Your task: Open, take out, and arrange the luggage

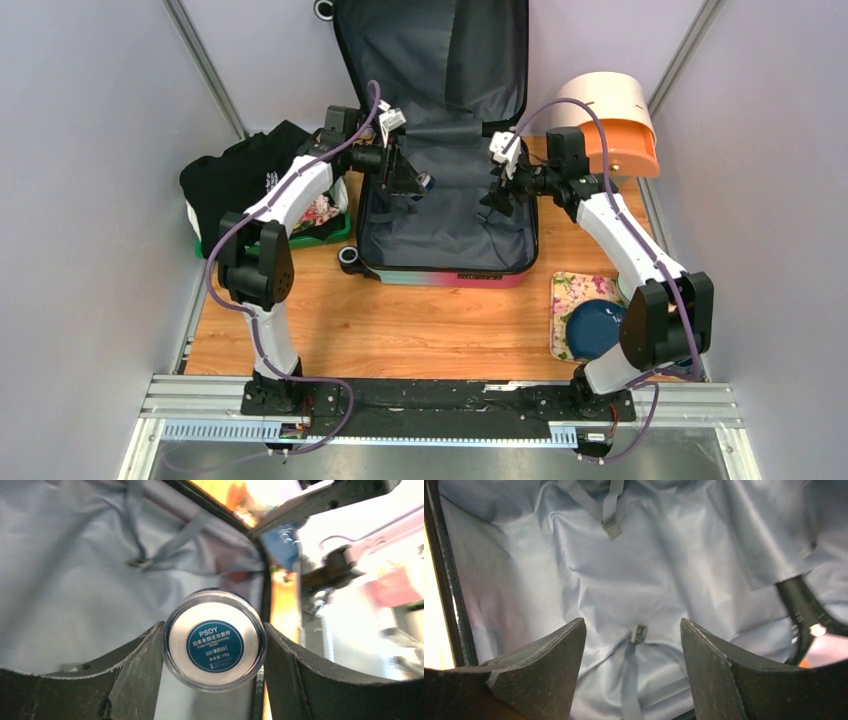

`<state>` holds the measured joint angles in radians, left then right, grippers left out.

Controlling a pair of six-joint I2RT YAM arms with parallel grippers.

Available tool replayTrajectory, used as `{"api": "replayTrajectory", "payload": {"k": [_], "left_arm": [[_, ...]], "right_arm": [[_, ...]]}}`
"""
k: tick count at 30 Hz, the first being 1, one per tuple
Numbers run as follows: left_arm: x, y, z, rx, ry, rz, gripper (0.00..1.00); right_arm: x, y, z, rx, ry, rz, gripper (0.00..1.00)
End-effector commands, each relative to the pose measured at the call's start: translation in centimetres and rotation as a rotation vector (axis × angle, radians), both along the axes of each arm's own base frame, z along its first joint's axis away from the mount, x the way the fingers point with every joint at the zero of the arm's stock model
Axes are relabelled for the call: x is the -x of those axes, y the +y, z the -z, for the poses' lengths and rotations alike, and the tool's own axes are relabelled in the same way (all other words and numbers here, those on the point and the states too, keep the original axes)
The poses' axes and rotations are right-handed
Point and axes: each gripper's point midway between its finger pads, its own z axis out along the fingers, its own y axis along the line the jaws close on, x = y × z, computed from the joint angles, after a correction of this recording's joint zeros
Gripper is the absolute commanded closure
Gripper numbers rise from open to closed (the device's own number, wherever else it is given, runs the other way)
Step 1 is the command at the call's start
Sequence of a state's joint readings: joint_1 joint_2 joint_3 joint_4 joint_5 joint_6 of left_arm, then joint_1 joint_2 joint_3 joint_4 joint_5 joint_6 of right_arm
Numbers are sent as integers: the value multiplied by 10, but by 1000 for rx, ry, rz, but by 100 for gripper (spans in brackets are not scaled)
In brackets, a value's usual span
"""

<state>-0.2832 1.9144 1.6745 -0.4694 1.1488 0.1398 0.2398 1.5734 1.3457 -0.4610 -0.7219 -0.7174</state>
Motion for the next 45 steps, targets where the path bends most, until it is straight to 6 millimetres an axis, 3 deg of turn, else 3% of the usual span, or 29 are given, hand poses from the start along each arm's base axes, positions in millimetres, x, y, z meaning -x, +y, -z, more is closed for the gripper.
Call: {"api": "replayTrajectory", "payload": {"k": [1,2,4,5,8,15,19,23,35,39,44,45], "left_arm": [[22,-7,-40,216,254,91,81],[21,-6,-45,251,257,71,81],[19,-2,-67,359,283,26,81],[16,-4,-70,356,322,19,81],[16,-8,-79,363,277,26,82],[18,-9,-103,358,284,45,83],[24,-9,-114,354,322,62,89],[34,-15,-120,352,321,91,90],[48,-24,-126,344,288,140,91],[60,-23,-117,313,273,193,92],[74,-19,-103,261,270,290,97],[77,-18,-97,250,287,304,97]], "right_arm": [[-12,14,-48,-54,-300,-83,24],[-17,18,-62,-91,-337,-66,23],[-17,23,-69,-175,-281,-23,22],[-22,28,-87,-228,-345,-17,21],[-14,43,-109,-355,-409,-25,19],[19,69,-124,-414,-558,-173,17],[33,82,-148,-469,-709,-214,16],[40,92,-145,-478,-796,-253,13],[40,114,-130,-490,-743,-297,11],[47,110,-120,-409,-756,-338,11],[65,80,-103,-249,-684,-446,11],[67,76,-114,-238,-691,-460,11]]}}
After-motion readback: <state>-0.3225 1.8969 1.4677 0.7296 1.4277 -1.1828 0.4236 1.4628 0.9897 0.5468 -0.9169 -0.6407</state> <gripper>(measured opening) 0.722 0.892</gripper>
